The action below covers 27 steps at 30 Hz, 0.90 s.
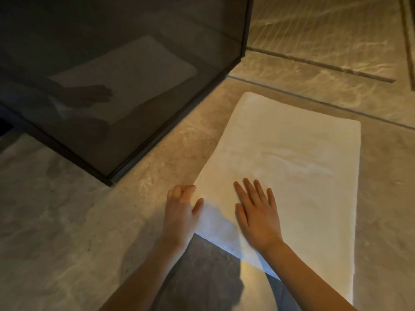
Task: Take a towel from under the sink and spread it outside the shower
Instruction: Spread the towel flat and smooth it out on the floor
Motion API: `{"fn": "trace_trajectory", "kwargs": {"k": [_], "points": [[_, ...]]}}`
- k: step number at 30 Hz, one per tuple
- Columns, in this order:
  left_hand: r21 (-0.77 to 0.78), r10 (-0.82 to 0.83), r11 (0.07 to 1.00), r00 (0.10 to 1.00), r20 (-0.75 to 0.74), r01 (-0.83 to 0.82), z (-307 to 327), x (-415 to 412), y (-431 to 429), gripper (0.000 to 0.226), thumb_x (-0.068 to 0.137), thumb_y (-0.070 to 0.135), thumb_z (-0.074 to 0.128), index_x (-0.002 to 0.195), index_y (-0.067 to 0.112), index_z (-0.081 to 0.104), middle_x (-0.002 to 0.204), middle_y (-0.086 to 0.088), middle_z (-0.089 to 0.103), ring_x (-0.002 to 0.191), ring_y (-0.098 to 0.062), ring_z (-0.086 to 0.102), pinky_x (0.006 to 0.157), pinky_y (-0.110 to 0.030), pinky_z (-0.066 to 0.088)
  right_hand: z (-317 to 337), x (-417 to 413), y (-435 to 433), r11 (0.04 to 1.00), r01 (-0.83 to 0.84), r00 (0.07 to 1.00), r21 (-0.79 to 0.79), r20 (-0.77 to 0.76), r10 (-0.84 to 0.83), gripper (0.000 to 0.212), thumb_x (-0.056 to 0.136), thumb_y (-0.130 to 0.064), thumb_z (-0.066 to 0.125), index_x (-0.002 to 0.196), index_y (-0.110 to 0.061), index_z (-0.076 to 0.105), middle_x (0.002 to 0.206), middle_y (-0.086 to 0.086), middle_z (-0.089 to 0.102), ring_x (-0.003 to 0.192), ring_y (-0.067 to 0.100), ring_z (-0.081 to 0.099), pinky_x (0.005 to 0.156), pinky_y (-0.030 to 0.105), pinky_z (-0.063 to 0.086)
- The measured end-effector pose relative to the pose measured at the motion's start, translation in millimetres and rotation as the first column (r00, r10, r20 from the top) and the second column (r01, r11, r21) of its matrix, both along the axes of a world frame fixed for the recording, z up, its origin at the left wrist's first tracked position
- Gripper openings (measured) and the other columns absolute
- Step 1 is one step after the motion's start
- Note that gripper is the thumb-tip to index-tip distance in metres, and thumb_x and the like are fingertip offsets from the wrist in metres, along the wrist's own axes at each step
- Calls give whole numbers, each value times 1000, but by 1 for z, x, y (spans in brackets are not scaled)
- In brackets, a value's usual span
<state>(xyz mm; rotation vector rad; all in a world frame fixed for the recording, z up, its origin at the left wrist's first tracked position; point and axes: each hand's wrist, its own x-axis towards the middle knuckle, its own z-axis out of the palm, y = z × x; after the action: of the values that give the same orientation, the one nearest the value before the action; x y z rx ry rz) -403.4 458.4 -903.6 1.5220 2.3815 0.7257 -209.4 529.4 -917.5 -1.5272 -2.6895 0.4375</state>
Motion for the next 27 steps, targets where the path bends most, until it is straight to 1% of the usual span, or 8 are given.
{"fn": "trace_trajectory", "kwargs": {"k": [5,9,11,13,15,18,23,27], "points": [[-2,61,998,996,-70,-62,-1,5,2,38,72,25,83,103,8,69,101,-14,61,92,-33,50,72,-43,49,-1,1,-1,1000,9,1000,14,-20,-9,56,98,-46,7,154,-36,8,162,-6,7,148,14,-7,121,41,-6],[-26,214,977,961,175,-213,3,7,14,33,68,19,82,96,9,68,100,-13,59,98,-35,46,79,-46,45,-2,0,-1,1000,5,1000,16,-17,-5,56,98,-45,7,153,-37,5,162,-6,6,149,15,-7,121,41,-6],[71,141,985,969,204,-159,5,7,15,27,69,11,80,93,8,66,94,-9,58,91,-29,51,75,-43,48,0,-1,-1,1000,7,1000,7,-21,-7,56,98,-45,7,153,-36,7,163,-6,7,149,17,-4,121,41,-6],[158,38,985,980,197,-70,6,9,12,26,74,4,75,96,12,63,94,-1,58,81,-19,56,70,-29,48,5,-2,0,1000,18,999,-5,-50,-18,54,101,-43,15,154,-34,15,162,-4,13,150,20,3,121,41,-3],[175,-10,984,984,177,-21,5,12,9,29,80,4,71,104,17,60,98,4,63,84,-13,61,69,-11,43,13,-7,9,999,36,994,-5,-106,-36,53,101,-40,24,152,-28,28,159,0,27,147,23,18,120,44,10],[177,-32,984,987,160,4,1,14,8,37,84,7,70,118,20,60,109,4,67,95,-9,63,75,1,39,29,-18,37,997,80,966,-18,-244,-82,51,99,-38,34,147,-21,39,146,5,46,132,29,40,107,42,33],[137,-123,986,968,218,94,-2,7,15,47,88,16,68,133,19,56,131,3,59,117,-10,56,92,-20,47,42,-49,97,973,22,896,-228,-428,-120,44,102,-29,43,145,-24,40,117,14,62,108,32,55,90,41,45],[81,-159,986,960,229,144,-6,-1,20,47,89,21,66,135,24,55,138,12,50,125,-6,49,95,-5,31,38,-82,136,940,-123,939,-319,-344,6,41,104,-26,38,145,-28,39,100,21,61,100,34,56,85,38,42]]}}
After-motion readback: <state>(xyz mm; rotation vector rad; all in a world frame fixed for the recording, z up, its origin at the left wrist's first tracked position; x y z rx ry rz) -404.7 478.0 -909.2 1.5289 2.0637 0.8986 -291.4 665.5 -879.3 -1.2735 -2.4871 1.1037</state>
